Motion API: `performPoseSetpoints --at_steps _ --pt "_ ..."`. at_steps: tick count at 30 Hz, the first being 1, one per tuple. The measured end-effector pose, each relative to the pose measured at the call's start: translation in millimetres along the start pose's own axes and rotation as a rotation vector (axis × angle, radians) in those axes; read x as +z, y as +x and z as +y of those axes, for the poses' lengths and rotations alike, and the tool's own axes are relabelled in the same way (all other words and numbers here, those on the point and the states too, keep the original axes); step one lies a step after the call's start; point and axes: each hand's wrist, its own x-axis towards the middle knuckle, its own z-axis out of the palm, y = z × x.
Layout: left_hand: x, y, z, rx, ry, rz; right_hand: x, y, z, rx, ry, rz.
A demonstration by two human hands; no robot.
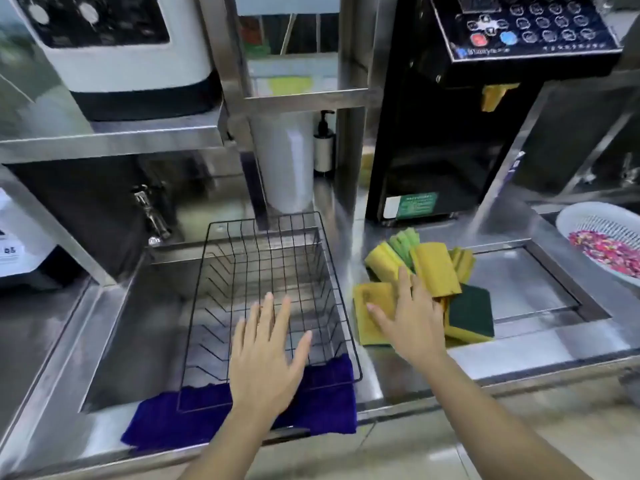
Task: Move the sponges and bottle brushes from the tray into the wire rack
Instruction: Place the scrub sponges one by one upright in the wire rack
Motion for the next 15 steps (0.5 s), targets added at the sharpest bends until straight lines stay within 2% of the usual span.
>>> performPoseSetpoints --at_steps 2,6,8,10,12,15 --pt "2 -7 -2 -0.022 0.018 -0.042 8 2 -1 0.084 0.032 -0.119" --pt "13 -30 -13 0.0 0.074 -0.039 23 2 1 0.251 0.131 -0.222" --pt "14 -36 -19 0.01 0.116 0.011 27 4 1 0.344 0.23 -0.318" --pt "15 -40 -23 -0.003 0.139 0.086 28 8 1 0.469 0.427 -0.379" --pt "13 -43 -26 0.009 0.159 0.166 27 11 0 0.552 0.627 -0.323" --pt "11 -46 -36 0.062 0.185 0.237 16 17 -5 0.554 0.801 -0.169"
